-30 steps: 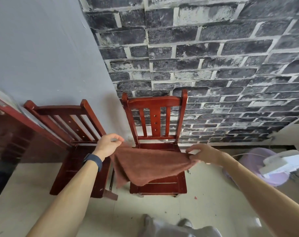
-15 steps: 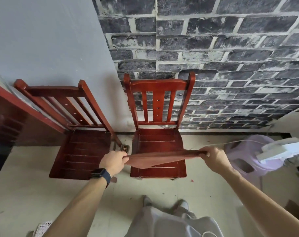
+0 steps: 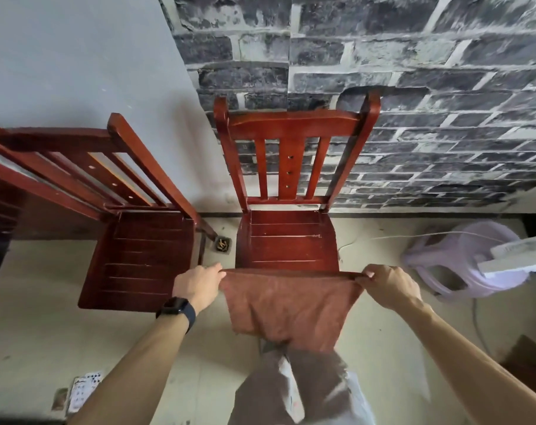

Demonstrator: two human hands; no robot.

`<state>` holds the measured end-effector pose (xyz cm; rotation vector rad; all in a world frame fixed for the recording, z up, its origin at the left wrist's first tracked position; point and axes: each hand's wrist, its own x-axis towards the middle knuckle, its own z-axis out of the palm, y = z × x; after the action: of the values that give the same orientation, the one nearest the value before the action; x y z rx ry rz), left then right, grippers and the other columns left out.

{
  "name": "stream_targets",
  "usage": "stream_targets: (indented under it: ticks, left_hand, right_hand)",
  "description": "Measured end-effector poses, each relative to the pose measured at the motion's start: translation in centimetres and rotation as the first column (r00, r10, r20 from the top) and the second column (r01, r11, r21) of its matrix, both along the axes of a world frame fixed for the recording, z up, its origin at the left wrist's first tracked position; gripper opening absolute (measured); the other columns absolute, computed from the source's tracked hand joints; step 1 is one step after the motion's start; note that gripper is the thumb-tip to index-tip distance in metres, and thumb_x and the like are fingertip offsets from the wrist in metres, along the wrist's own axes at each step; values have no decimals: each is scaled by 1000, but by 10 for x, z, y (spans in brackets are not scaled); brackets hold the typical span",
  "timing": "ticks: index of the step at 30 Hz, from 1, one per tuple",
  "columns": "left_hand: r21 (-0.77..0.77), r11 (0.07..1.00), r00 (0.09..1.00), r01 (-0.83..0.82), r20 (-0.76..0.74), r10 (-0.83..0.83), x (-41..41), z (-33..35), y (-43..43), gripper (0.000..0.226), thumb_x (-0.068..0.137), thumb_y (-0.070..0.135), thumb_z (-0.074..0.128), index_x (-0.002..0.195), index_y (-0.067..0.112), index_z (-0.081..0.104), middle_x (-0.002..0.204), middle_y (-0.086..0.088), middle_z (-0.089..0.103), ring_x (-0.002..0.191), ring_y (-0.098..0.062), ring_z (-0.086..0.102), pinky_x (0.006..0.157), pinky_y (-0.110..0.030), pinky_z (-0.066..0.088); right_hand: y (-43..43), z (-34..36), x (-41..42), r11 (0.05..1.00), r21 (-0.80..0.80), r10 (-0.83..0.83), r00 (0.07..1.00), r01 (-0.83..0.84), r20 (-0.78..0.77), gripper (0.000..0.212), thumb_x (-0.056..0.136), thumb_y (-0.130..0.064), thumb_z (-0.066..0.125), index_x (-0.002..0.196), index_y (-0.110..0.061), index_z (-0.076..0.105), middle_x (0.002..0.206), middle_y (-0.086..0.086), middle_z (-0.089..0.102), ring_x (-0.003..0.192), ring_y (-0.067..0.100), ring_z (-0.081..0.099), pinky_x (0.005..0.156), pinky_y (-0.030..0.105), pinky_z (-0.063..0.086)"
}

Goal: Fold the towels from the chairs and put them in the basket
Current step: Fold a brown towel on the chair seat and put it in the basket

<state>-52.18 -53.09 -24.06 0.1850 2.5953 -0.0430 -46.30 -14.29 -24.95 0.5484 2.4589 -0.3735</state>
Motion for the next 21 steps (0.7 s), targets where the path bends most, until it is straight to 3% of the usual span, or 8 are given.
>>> stream_targets:
  ticks: [5,8,10,13,15,17,21]
  left_hand:
    - [113,940,946,-323,55,319,-69,-63,29,35,100,49,39,104,25,64,91,-1,73,88,-28,68,70,-36,56]
    - [201,884,907,-422,72,416,-105,-107,50,29,101,39,47,97,17,66,85,1,73,83,-23,64,61,-28,46]
    - [280,829,873,-484,97,478,-127,-128,64,26,102,33,49,96,15,67,83,0,74,79,-19,62,55,-25,39]
    - [442,633,760,-635,215,613,-158,-168,75,34,101,30,54,128,12,59,100,3,75,71,-23,71,72,-31,57]
    - [464,536,699,-705,330,634,-164,-198,77,69,97,36,60,155,23,26,113,14,61,71,-18,72,85,-37,58]
    - [432,552,699,-713,374,609,-153,-221,79,85,93,42,64,157,28,11,120,12,58,84,-18,72,93,-36,54]
    - [233,668,703,-707,337,626,-93,-271,73,71,90,37,66,150,17,33,138,-7,58,124,-29,57,104,-39,45]
  right_hand:
    - [8,-76,-69,991,-40,-135,982,131,-128,26,97,-47,50,109,-29,63,100,16,71,93,41,65,72,38,50]
    - [11,-126,-113,959,-106,-279,944,263,-174,28,98,-42,47,110,-17,54,96,22,69,92,45,63,70,37,41]
    - [14,-161,-137,922,-180,-376,903,343,-205,29,95,-46,42,103,-19,48,92,22,70,91,44,64,74,39,45]
    - [16,-204,-162,856,-285,-493,846,431,-204,31,86,-47,37,111,-31,46,91,16,73,82,35,71,80,43,57]
    - [13,-225,-170,824,-359,-509,852,439,-126,56,90,-33,48,144,-38,32,86,5,74,73,26,72,71,38,59]
    - [8,-243,-162,814,-347,-514,856,467,-54,79,90,-24,54,156,-35,12,82,4,74,72,24,72,67,36,59]
    - [3,-290,-92,818,-179,-539,837,546,93,68,88,-39,60,146,-17,33,119,13,66,102,33,65,90,42,53]
